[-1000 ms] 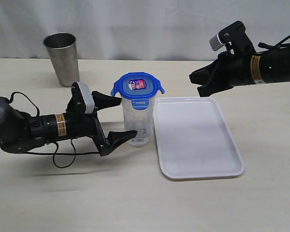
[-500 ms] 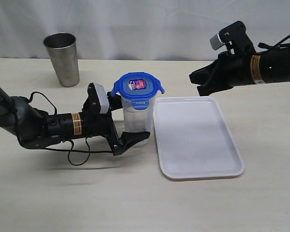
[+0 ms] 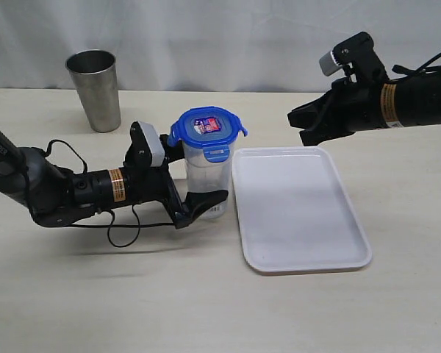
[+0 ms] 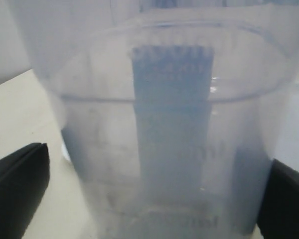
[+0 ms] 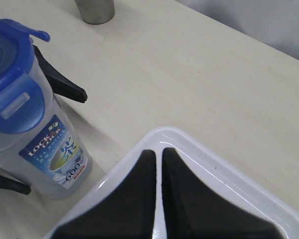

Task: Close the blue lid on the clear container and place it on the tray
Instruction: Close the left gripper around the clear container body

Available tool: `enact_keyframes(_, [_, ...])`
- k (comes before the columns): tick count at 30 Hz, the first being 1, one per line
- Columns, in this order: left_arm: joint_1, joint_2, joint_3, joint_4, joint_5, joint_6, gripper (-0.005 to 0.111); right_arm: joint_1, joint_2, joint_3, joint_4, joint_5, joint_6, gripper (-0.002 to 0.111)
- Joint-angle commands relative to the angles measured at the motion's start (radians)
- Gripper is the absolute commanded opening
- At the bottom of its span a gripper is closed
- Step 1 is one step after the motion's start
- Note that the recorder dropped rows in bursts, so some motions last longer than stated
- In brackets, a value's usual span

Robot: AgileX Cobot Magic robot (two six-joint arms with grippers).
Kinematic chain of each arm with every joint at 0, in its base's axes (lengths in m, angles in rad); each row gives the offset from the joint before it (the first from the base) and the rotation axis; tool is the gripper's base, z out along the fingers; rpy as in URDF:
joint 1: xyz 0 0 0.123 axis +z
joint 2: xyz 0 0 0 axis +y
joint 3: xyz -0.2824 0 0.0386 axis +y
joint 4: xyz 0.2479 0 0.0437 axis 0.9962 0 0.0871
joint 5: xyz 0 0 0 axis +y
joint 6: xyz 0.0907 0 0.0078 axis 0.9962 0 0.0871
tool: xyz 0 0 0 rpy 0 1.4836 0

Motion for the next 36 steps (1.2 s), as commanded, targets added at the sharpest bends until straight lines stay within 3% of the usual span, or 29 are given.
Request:
enact_keyframes(1, [-0.003, 0.001, -0.009, -0.015, -0.048, 0.001, 0.103, -0.005, -0.004, 0.004, -0.003, -0.009, 0.004, 0.004])
enact_keyframes(36, [-0.010, 0.001, -0.009, -0.023, -0.048, -0.005, 0.102, -0.005, -0.004, 0.004, -0.004, -0.011, 0.019, 0.004])
